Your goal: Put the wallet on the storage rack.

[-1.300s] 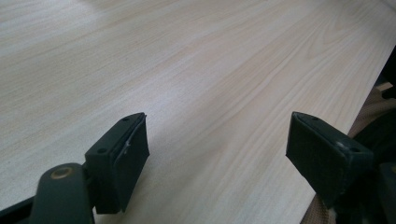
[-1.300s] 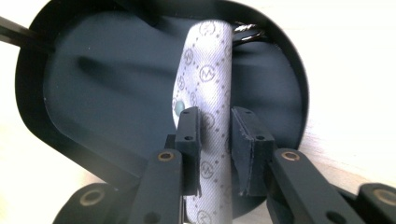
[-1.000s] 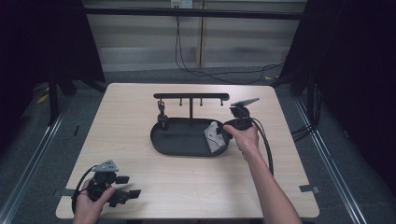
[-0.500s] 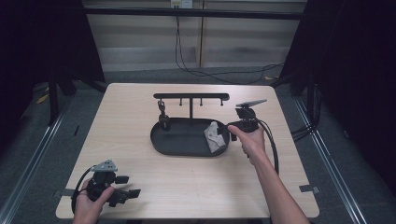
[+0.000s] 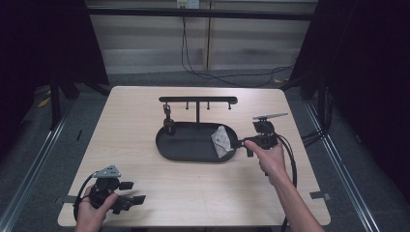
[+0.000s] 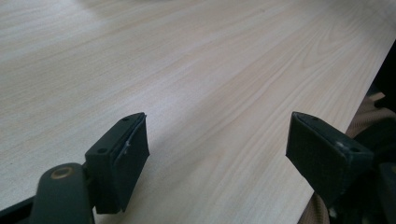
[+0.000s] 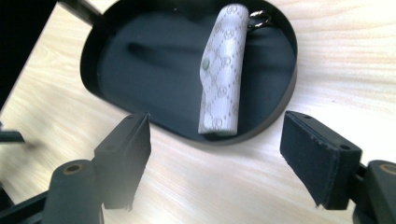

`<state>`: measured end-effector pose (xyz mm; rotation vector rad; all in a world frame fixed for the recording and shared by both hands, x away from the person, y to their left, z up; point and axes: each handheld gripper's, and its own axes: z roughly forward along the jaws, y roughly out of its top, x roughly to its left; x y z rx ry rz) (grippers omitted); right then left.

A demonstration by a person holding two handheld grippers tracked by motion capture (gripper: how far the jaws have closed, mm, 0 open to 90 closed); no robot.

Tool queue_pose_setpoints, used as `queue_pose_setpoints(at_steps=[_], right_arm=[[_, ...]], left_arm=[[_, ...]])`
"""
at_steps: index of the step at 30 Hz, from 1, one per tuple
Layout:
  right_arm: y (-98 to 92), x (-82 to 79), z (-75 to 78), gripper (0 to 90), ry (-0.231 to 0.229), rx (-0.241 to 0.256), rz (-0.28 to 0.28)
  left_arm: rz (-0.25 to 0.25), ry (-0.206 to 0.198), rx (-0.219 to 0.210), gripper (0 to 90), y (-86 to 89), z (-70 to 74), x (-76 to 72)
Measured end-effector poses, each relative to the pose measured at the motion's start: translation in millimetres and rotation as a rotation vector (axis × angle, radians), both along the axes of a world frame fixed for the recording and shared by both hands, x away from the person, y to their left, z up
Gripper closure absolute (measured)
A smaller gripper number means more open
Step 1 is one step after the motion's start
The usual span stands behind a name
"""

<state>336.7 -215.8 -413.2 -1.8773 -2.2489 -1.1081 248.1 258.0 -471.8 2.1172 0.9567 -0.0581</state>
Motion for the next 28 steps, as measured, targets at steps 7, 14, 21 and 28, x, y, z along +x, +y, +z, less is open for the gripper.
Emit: queue_pose_setpoints(at_steps=[7, 14, 21, 28], right_arm=[[-10.7, -25.9, -16.8, 23.9, -0.038, 0.006, 0.000], [-24.4, -54.2, -29.1, 22.9, -0.099, -0.018, -0.022], [-27.8, -81.9, -39.2, 22.8, -0.148, -0.119, -0.017], [-42.2, -99.3, -60.8, 22.0, -0.140, -0.109, -0.049]], left_arm=[[0.028, -0.001, -0.010, 21.0, -0.8, -0.1, -0.3], [0.015, -0.001, -0.024, 21.1, -0.8, 1.0, -1.8], [0.010, 0.006, -0.030, 21.1, -0.4, 1.3, -1.6], [-0.003, 0.009, -0.015, 21.1, -1.2, 1.1, -1.5]])
